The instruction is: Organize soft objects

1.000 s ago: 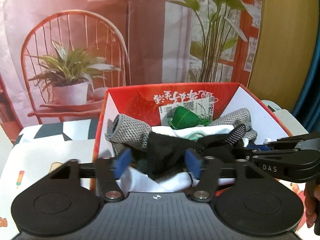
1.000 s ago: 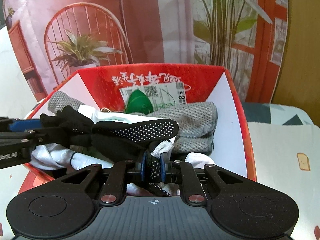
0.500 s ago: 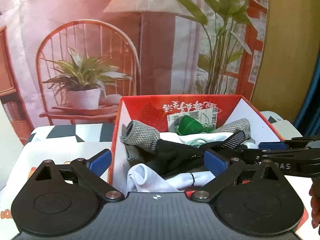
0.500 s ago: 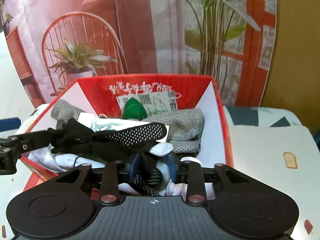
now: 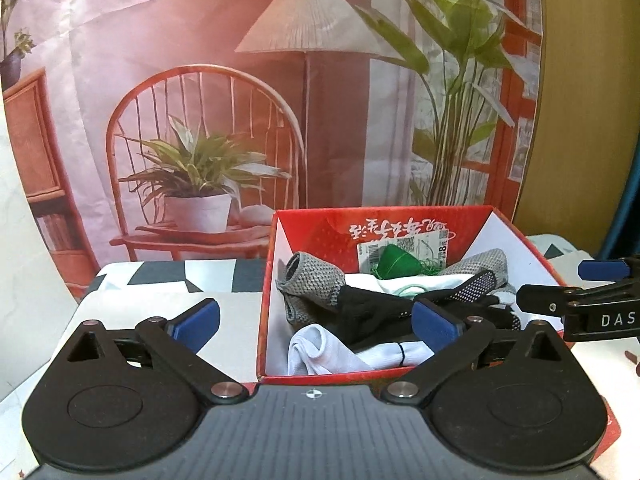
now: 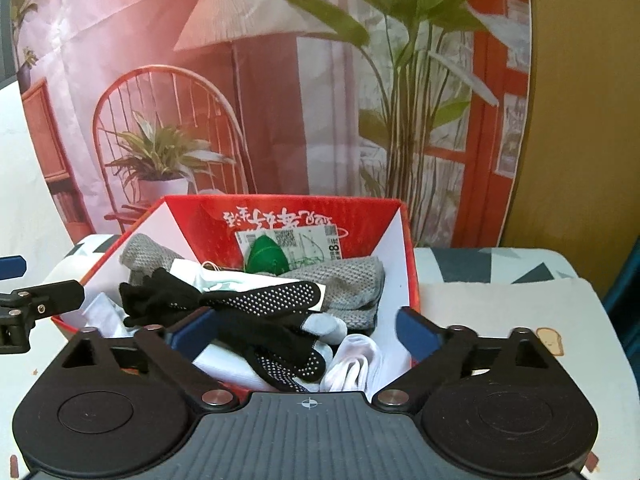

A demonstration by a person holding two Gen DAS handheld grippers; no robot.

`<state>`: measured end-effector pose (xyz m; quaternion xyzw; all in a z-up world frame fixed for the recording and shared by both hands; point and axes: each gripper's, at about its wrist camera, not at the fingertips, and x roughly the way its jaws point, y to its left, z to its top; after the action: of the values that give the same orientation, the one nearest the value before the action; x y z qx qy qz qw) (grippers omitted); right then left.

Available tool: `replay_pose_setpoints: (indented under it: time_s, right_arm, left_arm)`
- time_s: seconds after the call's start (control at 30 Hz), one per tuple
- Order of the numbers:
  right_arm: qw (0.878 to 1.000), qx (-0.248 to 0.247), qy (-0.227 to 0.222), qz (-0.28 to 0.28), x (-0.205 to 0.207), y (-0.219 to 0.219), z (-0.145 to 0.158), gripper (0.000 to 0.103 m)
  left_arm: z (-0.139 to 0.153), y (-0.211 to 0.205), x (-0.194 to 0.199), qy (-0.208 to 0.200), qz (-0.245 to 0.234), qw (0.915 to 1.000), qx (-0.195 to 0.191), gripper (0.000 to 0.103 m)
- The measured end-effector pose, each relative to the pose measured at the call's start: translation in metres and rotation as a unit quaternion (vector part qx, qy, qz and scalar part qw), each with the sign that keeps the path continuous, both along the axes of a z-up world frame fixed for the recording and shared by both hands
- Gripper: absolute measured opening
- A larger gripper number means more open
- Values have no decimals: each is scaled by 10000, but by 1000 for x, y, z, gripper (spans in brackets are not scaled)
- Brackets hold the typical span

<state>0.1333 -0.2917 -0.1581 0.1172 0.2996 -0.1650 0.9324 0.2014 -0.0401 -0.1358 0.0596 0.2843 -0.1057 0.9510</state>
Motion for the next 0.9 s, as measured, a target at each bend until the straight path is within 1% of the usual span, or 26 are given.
replay_pose_setpoints:
  time_s: [0.23,0.4,0.47,0.57,0.7,0.8,0.9]
  right_arm:
    - [9998,-77,-140,77,-12,10,18,103]
    - [9994,-103,-327,60,-26,19,34,103]
    - [9990,-139,-417,80,-33,23,43,103]
    - [9982,-243,-545,112,-46,31,57,103]
    - [9963,-290,-803,69,-65,40,78,103]
    - [9949,-246,-974,-5,-80,45,94,103]
    - [9938,-309,-1070,-50,-93,50,108,103]
  left_arm:
    - [15,6,-18,-203,123,9997,19,103]
    - [31,18,-33,-275,260,9991,-191,103]
    - [39,21,-42,-401,408,9982,-154,103]
    - [51,24,-55,-561,569,9968,-1,103]
    - [68,33,-71,-622,726,9954,34,103]
    - [80,38,-83,-641,748,9951,-15,103]
    - [91,44,-95,-663,644,9957,-109,103]
